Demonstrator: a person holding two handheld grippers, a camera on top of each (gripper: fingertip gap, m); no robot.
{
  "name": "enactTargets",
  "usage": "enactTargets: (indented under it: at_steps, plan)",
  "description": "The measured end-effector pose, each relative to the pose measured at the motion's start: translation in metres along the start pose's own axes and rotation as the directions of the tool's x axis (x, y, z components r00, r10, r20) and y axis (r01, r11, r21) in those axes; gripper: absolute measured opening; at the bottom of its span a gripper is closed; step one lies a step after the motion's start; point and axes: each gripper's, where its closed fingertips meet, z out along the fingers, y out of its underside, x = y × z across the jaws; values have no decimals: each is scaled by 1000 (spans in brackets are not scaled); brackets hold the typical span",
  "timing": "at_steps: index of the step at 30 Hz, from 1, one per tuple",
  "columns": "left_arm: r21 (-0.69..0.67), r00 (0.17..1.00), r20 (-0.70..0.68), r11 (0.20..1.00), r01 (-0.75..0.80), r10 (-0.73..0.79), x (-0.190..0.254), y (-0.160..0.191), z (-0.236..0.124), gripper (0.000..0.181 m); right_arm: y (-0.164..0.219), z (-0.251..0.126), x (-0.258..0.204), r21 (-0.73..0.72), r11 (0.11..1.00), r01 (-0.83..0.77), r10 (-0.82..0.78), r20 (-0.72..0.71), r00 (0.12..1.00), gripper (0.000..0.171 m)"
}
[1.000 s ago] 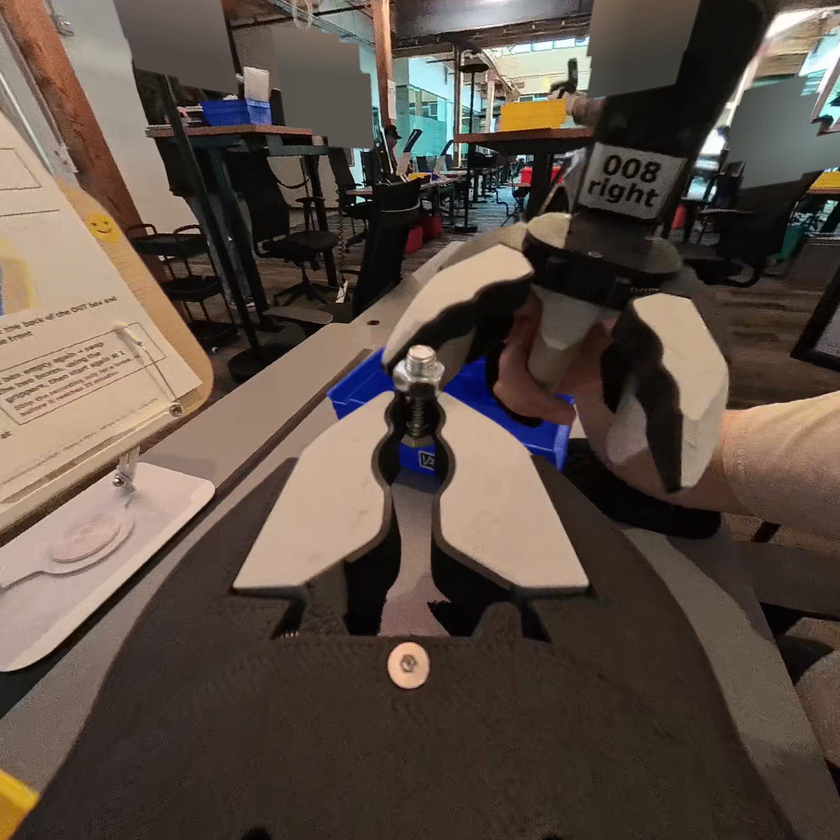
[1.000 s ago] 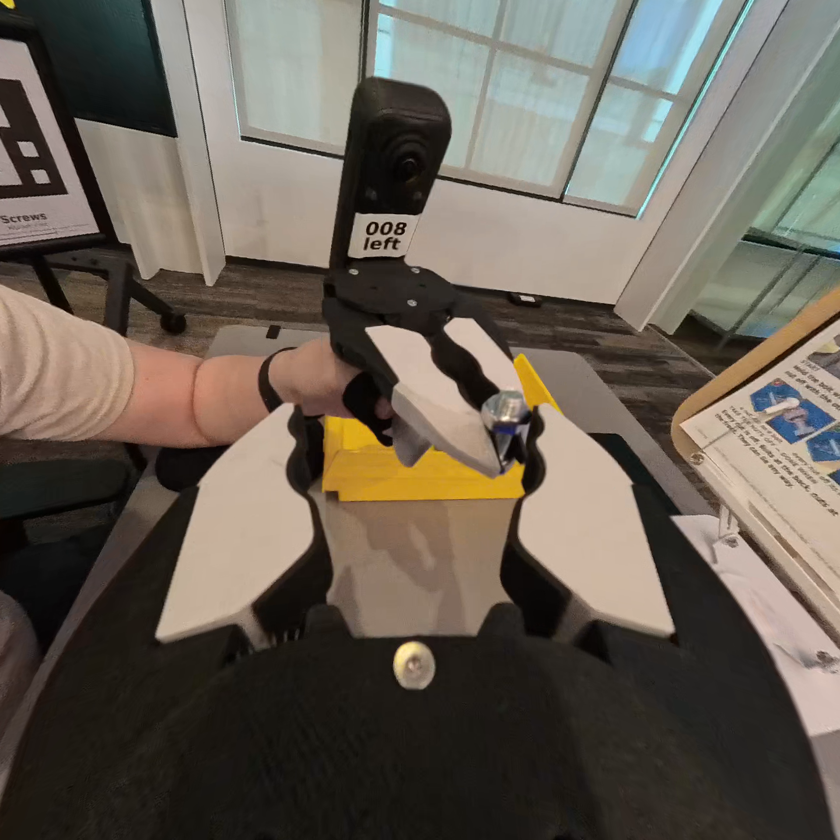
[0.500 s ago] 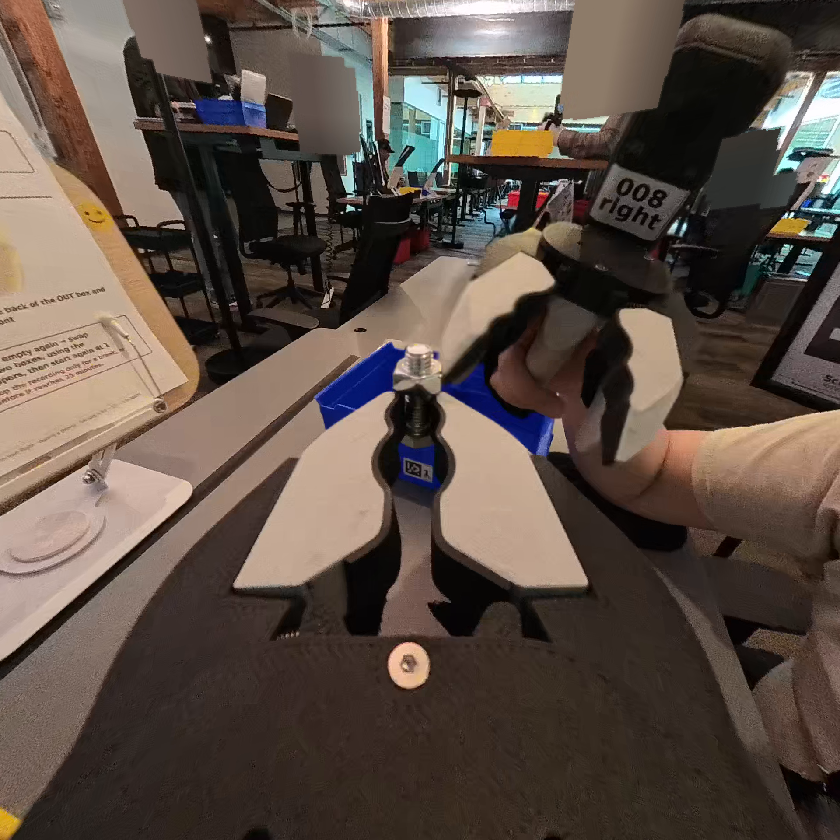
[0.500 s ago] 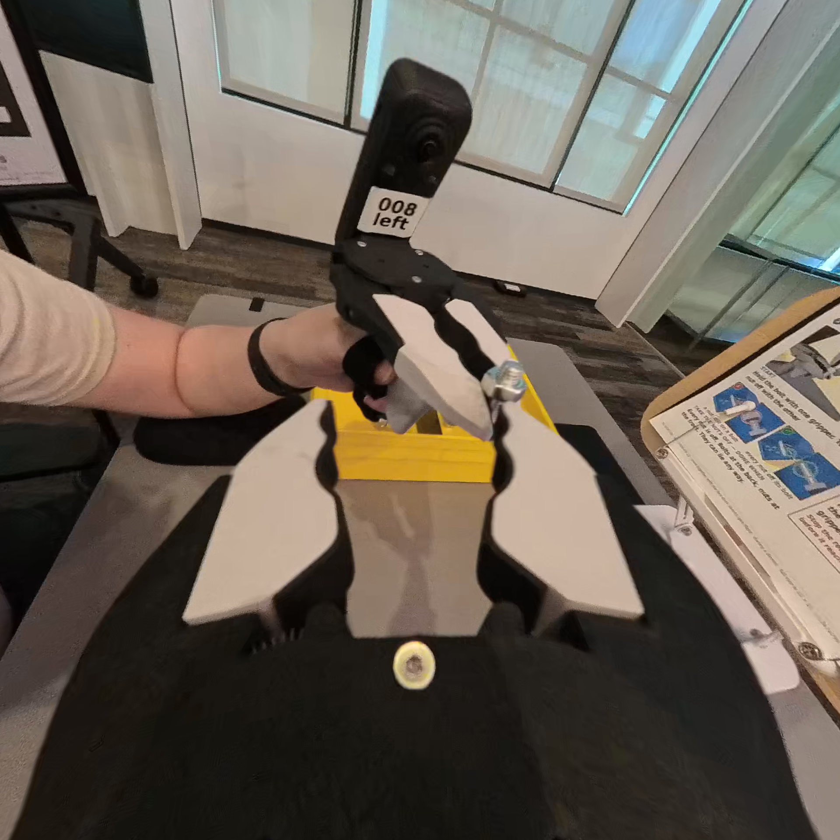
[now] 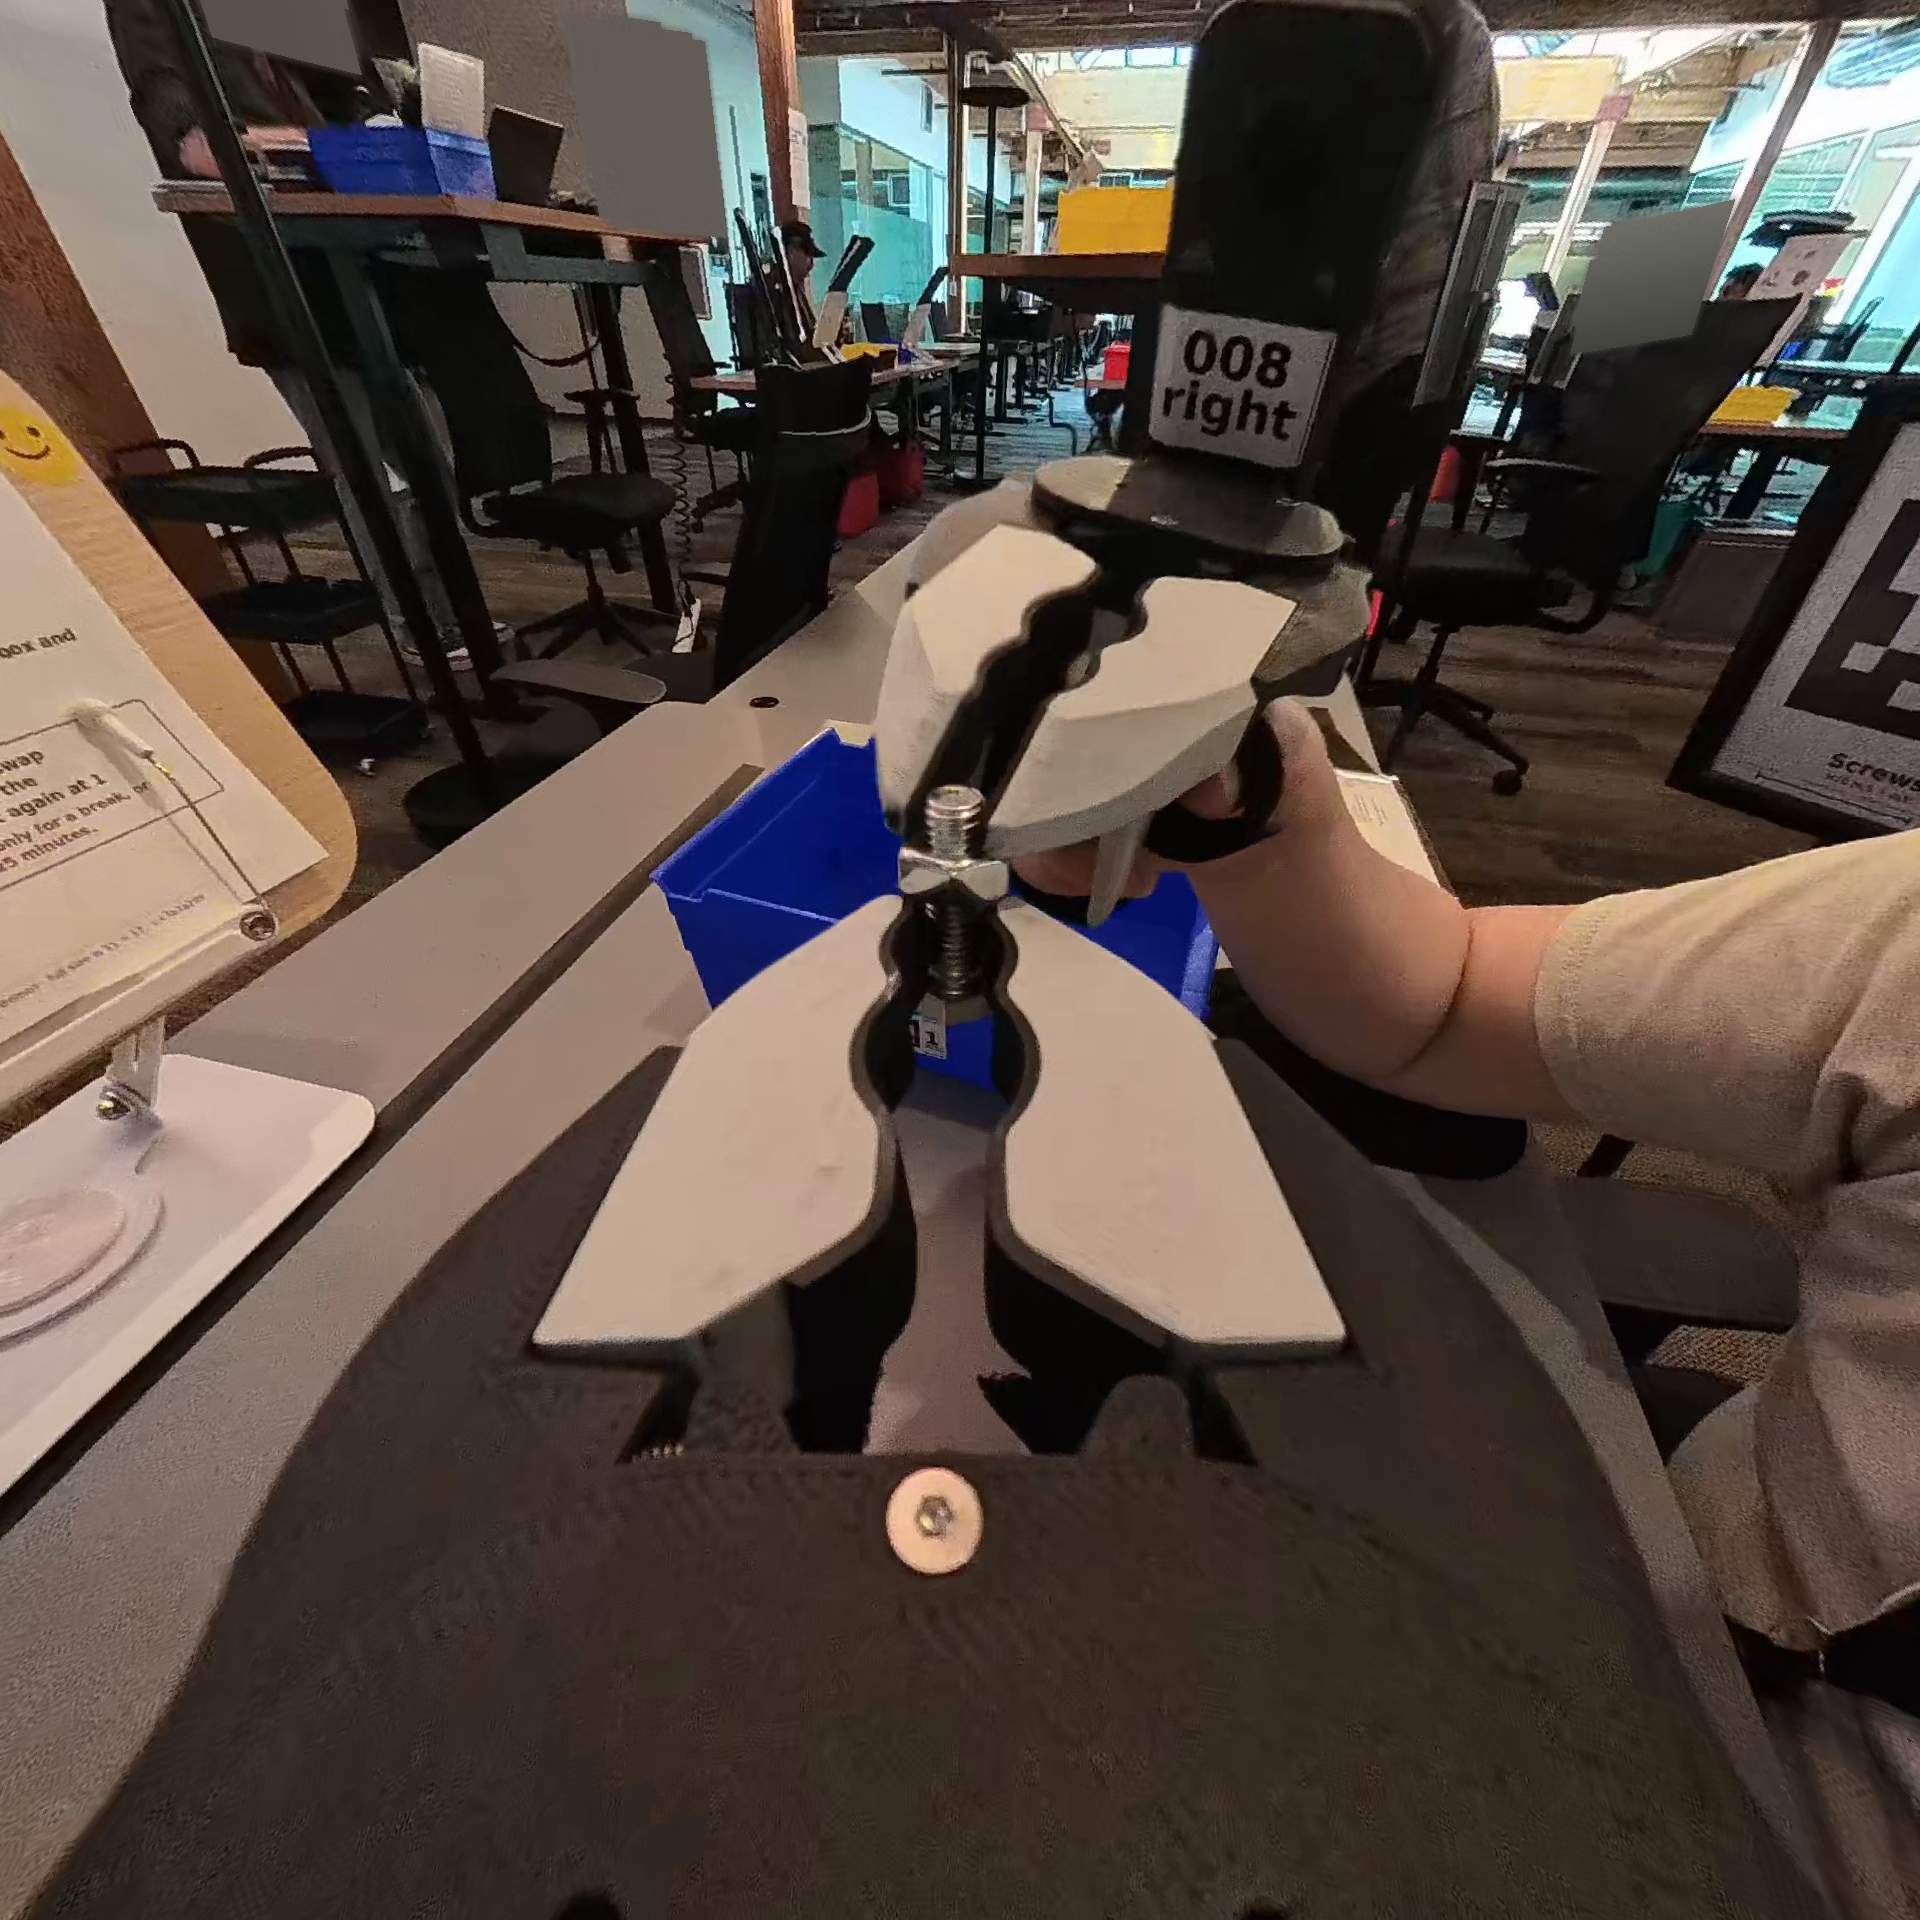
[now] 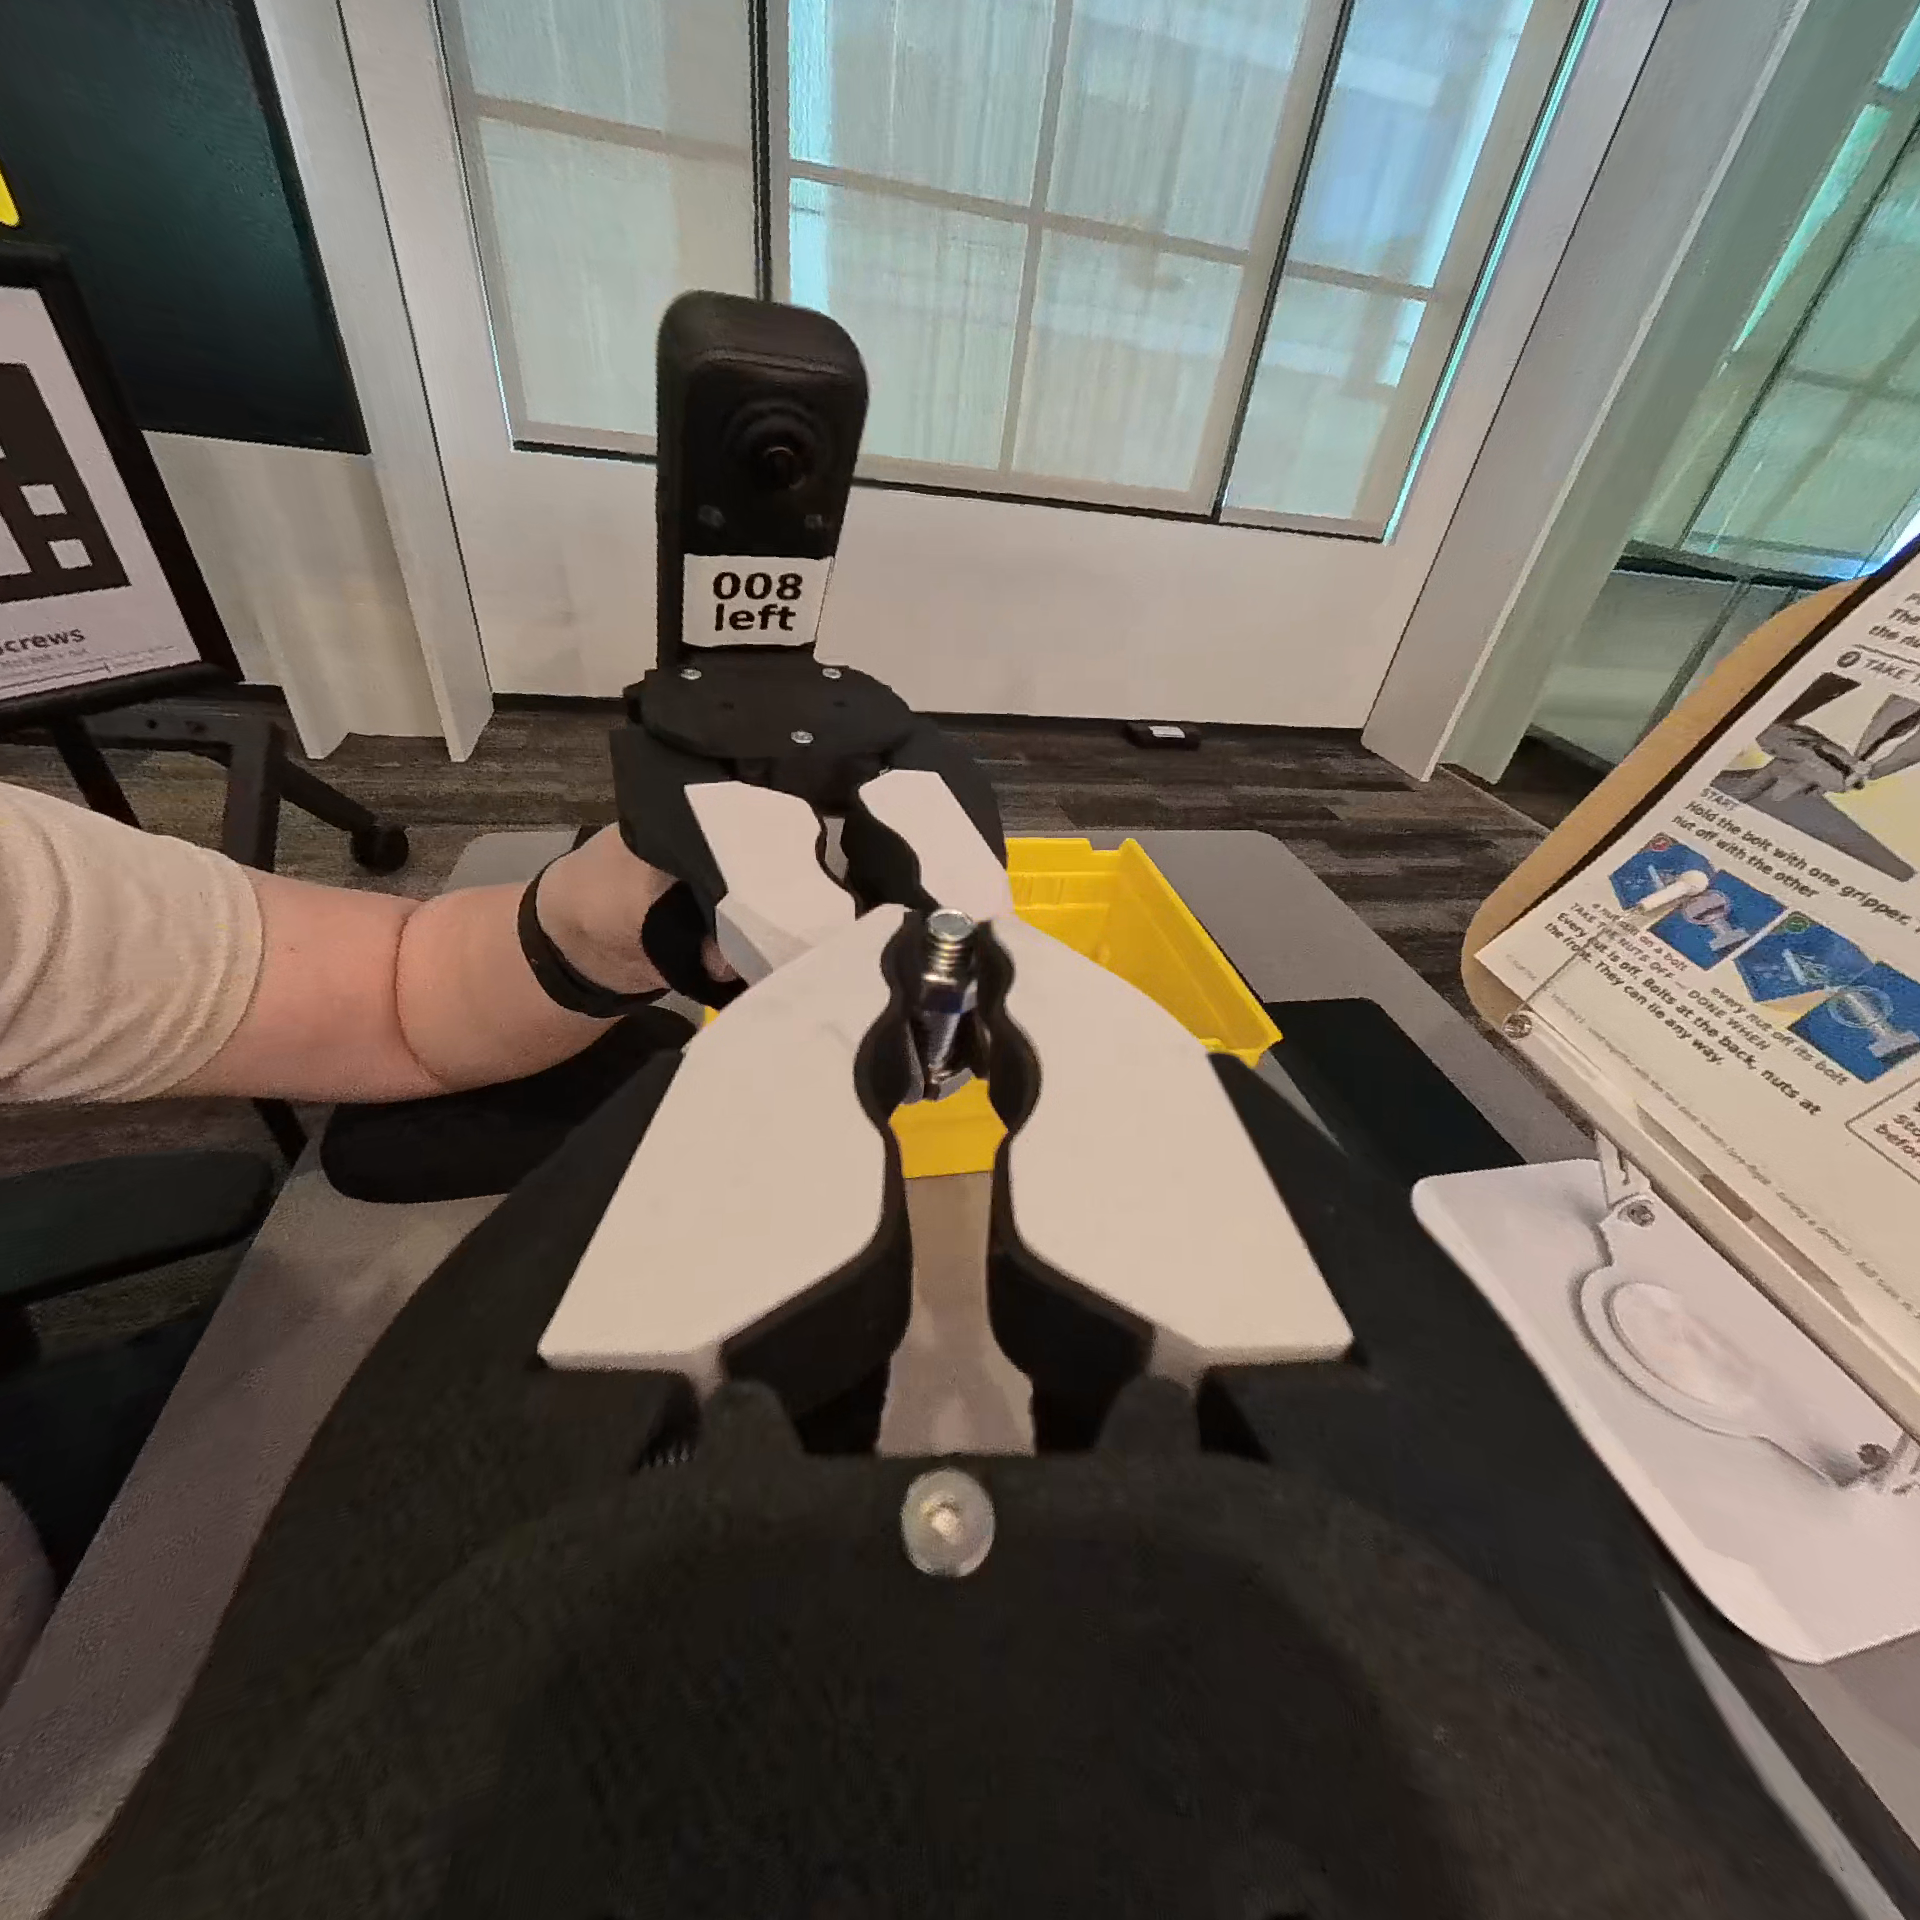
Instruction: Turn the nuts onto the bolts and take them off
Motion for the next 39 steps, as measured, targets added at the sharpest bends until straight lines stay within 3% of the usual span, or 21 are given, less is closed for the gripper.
enactTargets:
  at_steps: [5,8,10,13,15,17,19,24,27,32,39]
  plan:
    - [32,999,-29,999,18,-17,3,-6,-1,13,-3,-7,4,24,994,-107,106,59,993,10]
    - [13,999,15,999,49,-50,-7,-6,-4,43,-8,-21,17,65,966,-248,241,105,965,10]
    - [6,998,8,998,61,-61,-8,-5,-5,42,-8,-32,29,63,941,-332,323,115,939,10]
    - [-24,996,-11,996,88,-89,-7,0,-3,41,12,-58,58,-52,948,-313,313,-9,950,10]
    - [-57,995,-26,994,97,-98,-4,5,-1,40,47,-96,86,-253,924,-286,239,-201,950,10]
    - [-80,995,-29,992,94,-97,-2,9,1,40,99,-146,109,-460,797,-391,224,-375,899,10]
    - [-94,995,-33,992,86,-89,-1,11,3,40,153,-196,123,-562,612,-556,245,-533,810,10]
    - [-124,994,-44,988,93,-99,1,18,7,39,260,-265,123,-566,152,-810,308,-752,583,10]
    - [-129,995,-44,988,86,-93,2,18,8,39,292,-279,114,-564,-27,-825,273,-798,537,10]
    - [-118,995,-38,990,83,-88,1,16,6,41,307,-295,114,-539,-139,-831,157,-840,519,10]
    - [-113,999,1,992,47,-47,-4,8,-5,44,286,-291,121,-560,-72,-825,127,-826,549,24]
